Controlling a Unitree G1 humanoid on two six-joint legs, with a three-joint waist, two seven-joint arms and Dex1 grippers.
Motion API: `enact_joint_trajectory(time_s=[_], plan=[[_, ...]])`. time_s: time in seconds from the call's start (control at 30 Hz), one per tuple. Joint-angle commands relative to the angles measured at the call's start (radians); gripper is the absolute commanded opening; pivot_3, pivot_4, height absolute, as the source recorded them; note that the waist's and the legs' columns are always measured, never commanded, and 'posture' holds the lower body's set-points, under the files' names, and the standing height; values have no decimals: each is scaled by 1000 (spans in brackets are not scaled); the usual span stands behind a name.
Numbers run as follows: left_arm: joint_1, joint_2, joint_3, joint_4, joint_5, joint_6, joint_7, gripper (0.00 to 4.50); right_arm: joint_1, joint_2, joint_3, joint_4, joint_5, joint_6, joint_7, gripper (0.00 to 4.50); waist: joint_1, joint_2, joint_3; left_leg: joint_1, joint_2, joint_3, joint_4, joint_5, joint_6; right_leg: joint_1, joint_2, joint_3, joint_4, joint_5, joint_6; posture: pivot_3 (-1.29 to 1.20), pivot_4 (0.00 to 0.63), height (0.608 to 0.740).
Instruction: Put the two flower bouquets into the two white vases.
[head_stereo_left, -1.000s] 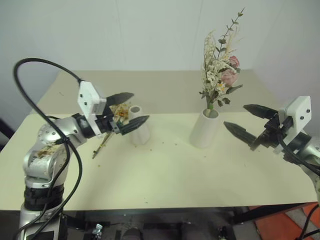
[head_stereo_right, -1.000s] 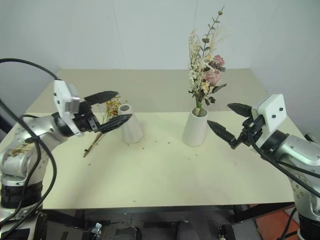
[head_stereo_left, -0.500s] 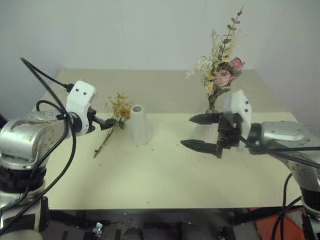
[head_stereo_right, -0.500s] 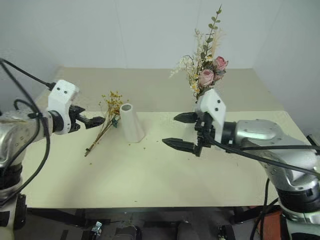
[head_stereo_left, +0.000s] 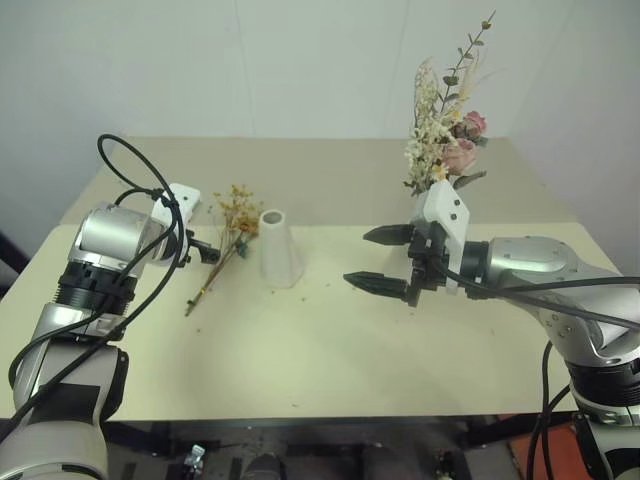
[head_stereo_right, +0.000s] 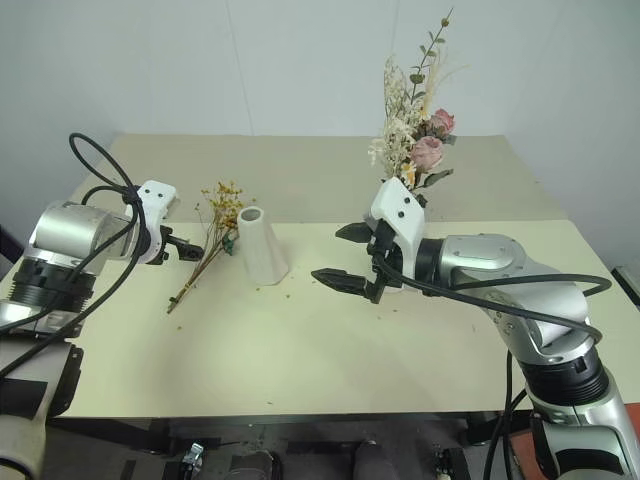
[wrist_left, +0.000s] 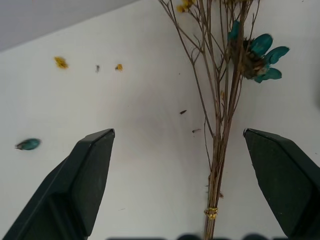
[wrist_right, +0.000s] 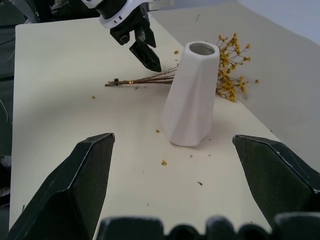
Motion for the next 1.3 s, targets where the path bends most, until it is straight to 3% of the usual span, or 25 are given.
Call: enact_joint_trajectory(time_s=[0.03, 0.43, 0.9, 1.13, 1.27, 1.3], plan=[[-61, -17, -28, 76, 51, -76, -53, 4500, -9, 2, -53, -47, 20, 25, -17, 4480, 0, 0, 0, 0, 0, 0, 0, 0, 0, 0, 0, 0, 0, 0, 0, 0, 150, 740], [-153, -130, -93, 361, 180, -242, -196, 4500, 3, 11, -67, -66, 16, 54, -42, 4480, -2, 0, 0, -1, 0, 0, 0, 0, 0, 0, 0, 0, 0, 0, 0, 0, 150, 740], [-175, -179, -29, 499, 253, -354, -164, 37, 24, 17, -64, -74, 5, 55, -70, 4500, -2, 0, 0, -1, 0, 0, 1, 0, 0, 0, 0, 0, 1, 0, 0, 0, 150, 740], [-146, -193, 174, 422, 222, -489, 82, 37, 17, 16, -68, -68, 1, 52, -73, 4500, -1, 0, 0, -1, 0, 0, 1, 0, 0, 0, 0, 0, 1, 2, -3, 0, 150, 740], [-153, -215, 406, 308, 114, -710, 244, 37, 25, 9, -73, -72, -8, 36, -68, 4500, 0, 0, 0, -1, 0, -1, 1, 0, 0, 0, -1, 0, 0, 5, -7, 0, 150, 740], [-173, -220, 460, 280, 75, -692, 267, 37, 24, 13, -78, -69, -7, 38, -74, 4500, 1, 0, 0, -1, 0, -1, 1, 0, 0, 0, -1, 0, 0, 6, -7, 0, 150, 740]])
